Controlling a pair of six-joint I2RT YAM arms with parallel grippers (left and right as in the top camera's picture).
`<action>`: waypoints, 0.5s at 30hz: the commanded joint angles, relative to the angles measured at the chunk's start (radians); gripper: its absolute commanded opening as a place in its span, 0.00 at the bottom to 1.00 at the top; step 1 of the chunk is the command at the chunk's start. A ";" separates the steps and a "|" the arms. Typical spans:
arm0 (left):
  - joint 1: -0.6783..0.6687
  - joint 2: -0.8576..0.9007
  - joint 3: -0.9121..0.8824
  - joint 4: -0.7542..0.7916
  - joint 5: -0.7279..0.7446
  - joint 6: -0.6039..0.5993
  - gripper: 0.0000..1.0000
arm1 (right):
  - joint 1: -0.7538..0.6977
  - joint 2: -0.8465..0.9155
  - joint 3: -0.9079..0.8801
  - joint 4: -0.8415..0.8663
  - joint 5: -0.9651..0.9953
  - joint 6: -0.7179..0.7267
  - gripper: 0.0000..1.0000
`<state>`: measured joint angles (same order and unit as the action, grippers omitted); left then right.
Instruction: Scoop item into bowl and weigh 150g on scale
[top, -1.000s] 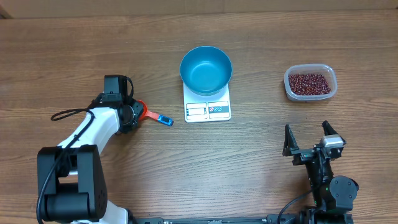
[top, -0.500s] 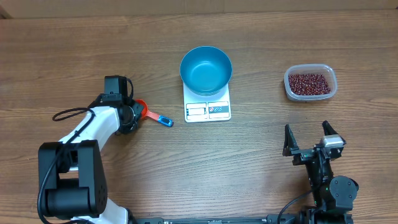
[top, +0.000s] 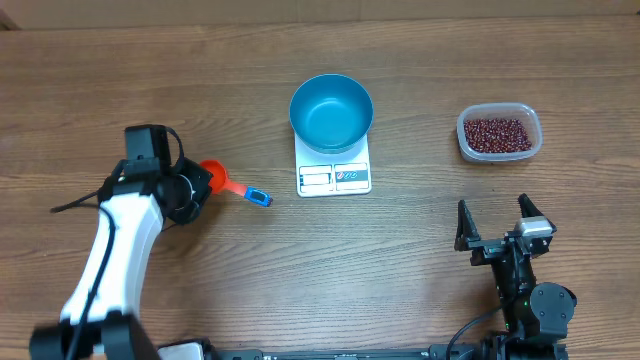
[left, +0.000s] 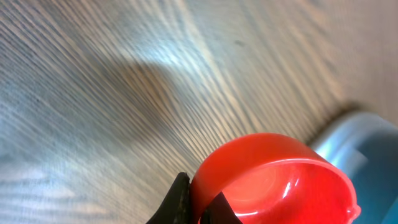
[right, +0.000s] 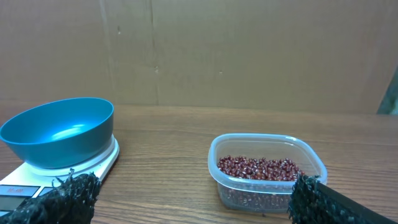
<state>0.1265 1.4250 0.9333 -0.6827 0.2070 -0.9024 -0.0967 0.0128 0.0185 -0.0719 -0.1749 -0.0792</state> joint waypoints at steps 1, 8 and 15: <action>0.004 -0.095 0.020 -0.039 0.054 0.077 0.04 | 0.002 -0.010 -0.011 0.003 0.010 0.004 1.00; 0.004 -0.192 0.020 -0.156 0.054 0.076 0.04 | 0.002 -0.010 -0.011 0.015 -0.117 0.108 1.00; 0.004 -0.197 0.019 -0.224 0.099 0.070 0.04 | 0.002 -0.010 -0.011 0.019 -0.382 0.753 1.00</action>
<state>0.1265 1.2442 0.9348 -0.8989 0.2592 -0.8528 -0.0967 0.0128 0.0185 -0.0616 -0.3847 0.2817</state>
